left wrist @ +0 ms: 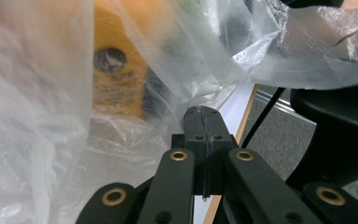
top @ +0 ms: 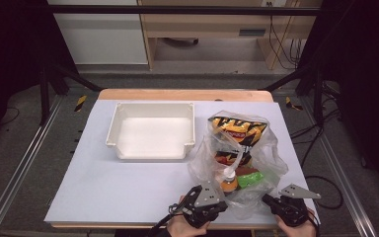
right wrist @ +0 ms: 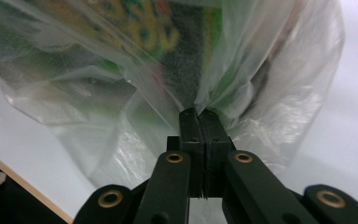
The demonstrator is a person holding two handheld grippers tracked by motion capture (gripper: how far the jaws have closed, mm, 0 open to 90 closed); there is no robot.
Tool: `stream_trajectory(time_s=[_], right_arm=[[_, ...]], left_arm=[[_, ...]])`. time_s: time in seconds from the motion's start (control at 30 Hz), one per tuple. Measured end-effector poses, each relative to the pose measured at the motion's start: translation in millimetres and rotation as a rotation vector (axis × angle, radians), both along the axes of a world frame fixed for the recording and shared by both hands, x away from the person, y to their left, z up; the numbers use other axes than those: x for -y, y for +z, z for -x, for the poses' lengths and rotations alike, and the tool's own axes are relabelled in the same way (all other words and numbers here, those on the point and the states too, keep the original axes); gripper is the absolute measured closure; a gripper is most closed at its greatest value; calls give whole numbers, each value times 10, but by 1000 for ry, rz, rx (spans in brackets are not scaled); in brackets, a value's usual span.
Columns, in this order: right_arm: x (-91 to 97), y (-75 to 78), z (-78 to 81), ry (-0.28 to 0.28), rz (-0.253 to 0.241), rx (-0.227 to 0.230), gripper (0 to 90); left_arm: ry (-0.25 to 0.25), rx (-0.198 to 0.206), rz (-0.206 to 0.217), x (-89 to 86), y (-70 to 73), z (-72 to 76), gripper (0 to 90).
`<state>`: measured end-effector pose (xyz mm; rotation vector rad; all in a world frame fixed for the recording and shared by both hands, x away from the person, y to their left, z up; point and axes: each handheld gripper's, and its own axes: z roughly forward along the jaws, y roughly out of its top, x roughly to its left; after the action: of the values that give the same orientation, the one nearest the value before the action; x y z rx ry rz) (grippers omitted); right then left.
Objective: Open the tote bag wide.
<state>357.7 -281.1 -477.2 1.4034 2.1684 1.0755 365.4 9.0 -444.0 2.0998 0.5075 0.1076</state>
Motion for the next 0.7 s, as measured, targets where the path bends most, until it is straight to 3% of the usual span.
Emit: stream_trajectory(time_s=[0.03, 0.07, 0.1, 0.13, 0.17, 0.2, 0.23, 0.27, 0.3, 0.33, 0.37, 0.4, 0.47, 0.5, 0.53, 0.57, 0.6, 0.63, 0.7], right_arm=[[0, 0, 0, 0, 0, 0, 870], [59, 30, 32, -12, -42, 19, 788], [59, 30, 32, -12, -42, 19, 788], [90, 52, 46, -4, -56, 46, 751], [162, 168, 128, -7, -115, 120, 637], [162, 168, 128, -7, -115, 120, 637], [207, 288, 197, -9, -150, 187, 555], [226, 365, 236, -6, -163, 226, 516], [226, 365, 236, -6, -163, 226, 516], [240, 466, 278, -7, -172, 281, 494], [240, 528, 304, -9, -178, 302, 484], [228, 667, 324, -4, -180, 354, 487], [207, 720, 299, 3, -173, 363, 500], [183, 738, 263, 11, -163, 356, 518], [138, 722, 194, 19, -133, 329, 625], [138, 722, 194, 19, -133, 329, 625], [131, 668, 160, 17, -131, 311, 786], [138, 631, 155, 17, -137, 294, 850], [149, 598, 159, 13, -141, 279, 900]], left_arm=[[0, 0, 0, 0, 0, 0, 900], [2, -6, -7, 8, -25, -11, 900], [2, -6, -7, 8, -25, -11, 900], [4, -9, -11, 13, -38, -19, 900], [4, -13, -12, 20, -56, -28, 900], [4, -13, -12, 20, -56, -28, 900], [3, -15, -19, 25, -69, -29, 900], [4, -15, -18, 28, -74, -27, 900], [4, -15, -18, 28, -74, -27, 900], [5, -14, -18, 27, -75, -27, 900], [5, -15, -19, 25, -76, -29, 900], [5, -14, -18, 22, -79, -33, 900], [6, -14, -17, 22, -80, -33, 900], [8, -15, -17, 20, -81, -33, 900], [11, -11, -22, 11, -80, -34, 900], [11, -11, -22, 11, -80, -34, 900], [16, -10, -23, 0, -87, -39, 900], [17, -10, -26, -8, -92, -45, 900], [21, -14, -25, -10, -99, -48, 900]])
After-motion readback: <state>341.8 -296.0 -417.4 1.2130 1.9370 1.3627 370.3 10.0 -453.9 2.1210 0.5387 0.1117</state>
